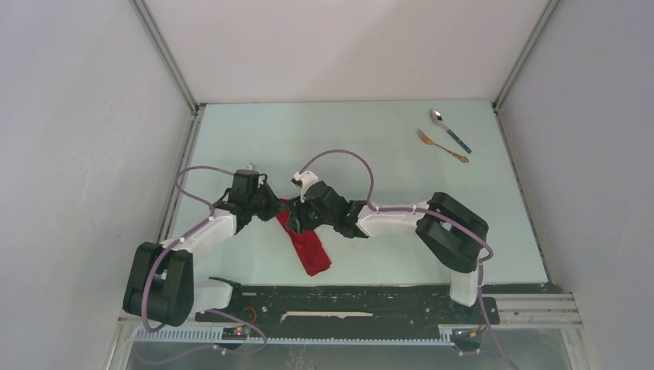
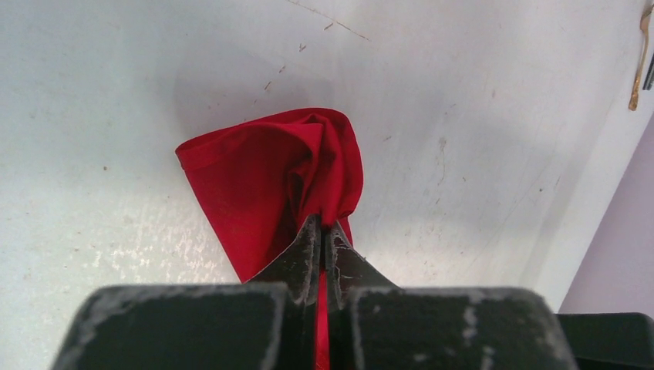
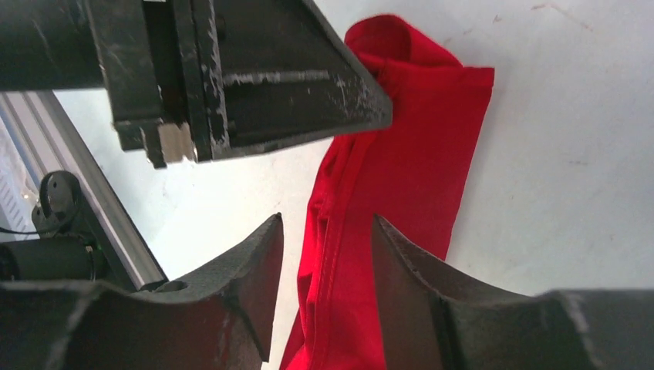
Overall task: Fold the napkin into a case and place the utensils inside
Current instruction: Stuff the top corner of the smaller-rectangle-folded napkin into the folded napkin.
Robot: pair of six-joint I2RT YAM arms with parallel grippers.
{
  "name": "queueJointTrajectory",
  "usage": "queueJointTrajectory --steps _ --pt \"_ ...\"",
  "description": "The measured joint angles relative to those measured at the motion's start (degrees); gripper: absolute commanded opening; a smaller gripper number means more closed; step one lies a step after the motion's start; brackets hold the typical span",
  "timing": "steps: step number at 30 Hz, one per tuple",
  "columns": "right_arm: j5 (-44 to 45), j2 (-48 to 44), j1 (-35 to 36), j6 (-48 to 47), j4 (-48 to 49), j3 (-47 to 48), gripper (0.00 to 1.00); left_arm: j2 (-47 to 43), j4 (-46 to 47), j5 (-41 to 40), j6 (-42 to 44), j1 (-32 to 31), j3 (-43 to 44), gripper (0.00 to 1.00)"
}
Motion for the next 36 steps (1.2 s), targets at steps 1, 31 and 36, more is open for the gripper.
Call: queueJointTrajectory --steps 1,31,36 --pt "0.3 0.1 0.0 -0.1 0.5 0.2 0.5 0.1 -0.1 0.4 -0.1 0.2 0.0 0.0" --pt "5.7 7.2 1.0 -0.4 3.0 6.2 0.51 0.3 -1.9 2.7 -2.1 2.0 0.1 0.0" --pt "5.6 7.3 1.5 -0.4 3.7 6.2 0.51 0.3 -1.9 2.8 -2.1 2.1 0.1 0.0"
